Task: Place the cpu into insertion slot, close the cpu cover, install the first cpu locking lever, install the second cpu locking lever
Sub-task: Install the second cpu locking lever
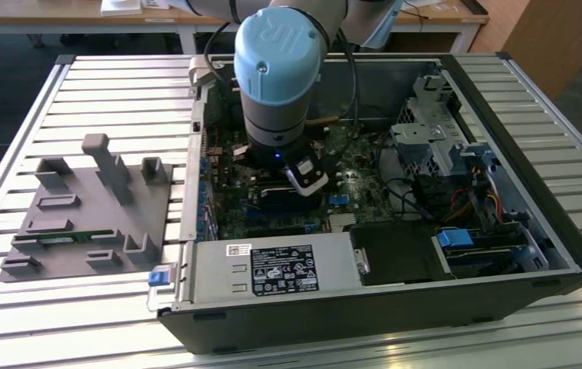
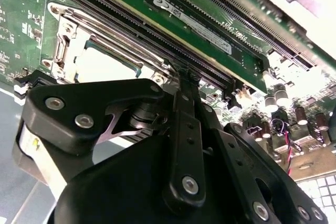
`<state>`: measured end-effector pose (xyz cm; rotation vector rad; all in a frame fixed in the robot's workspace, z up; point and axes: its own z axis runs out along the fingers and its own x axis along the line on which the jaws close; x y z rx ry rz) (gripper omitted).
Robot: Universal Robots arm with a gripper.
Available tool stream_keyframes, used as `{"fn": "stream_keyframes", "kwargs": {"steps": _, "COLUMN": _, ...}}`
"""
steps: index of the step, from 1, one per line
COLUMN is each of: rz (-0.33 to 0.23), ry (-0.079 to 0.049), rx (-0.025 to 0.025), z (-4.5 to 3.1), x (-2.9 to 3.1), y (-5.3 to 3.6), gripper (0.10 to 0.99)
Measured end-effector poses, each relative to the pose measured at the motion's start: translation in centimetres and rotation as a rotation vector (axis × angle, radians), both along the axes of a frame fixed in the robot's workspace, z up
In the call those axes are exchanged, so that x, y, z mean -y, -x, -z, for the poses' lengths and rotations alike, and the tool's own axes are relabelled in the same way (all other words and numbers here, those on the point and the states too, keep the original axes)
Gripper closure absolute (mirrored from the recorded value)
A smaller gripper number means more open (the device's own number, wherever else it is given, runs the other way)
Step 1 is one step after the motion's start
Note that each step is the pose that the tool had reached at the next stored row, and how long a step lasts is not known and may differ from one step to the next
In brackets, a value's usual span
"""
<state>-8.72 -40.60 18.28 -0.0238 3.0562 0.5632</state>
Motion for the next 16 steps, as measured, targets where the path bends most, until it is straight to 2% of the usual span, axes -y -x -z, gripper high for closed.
{"fn": "stream_keyframes", "kwargs": {"steps": 10, "rz": 0.0, "ry": -0.011, "rx": -0.0004, "z": -0.02, "x": -0.15, "y": 0.02, "gripper": 0.98}}
{"fn": "stream_keyframes", "kwargs": {"steps": 16, "rz": 0.0, "ry": -0.013, "rx": -0.0003, "z": -0.06, "x": -0.19, "y": 0.02, "gripper": 0.98}}
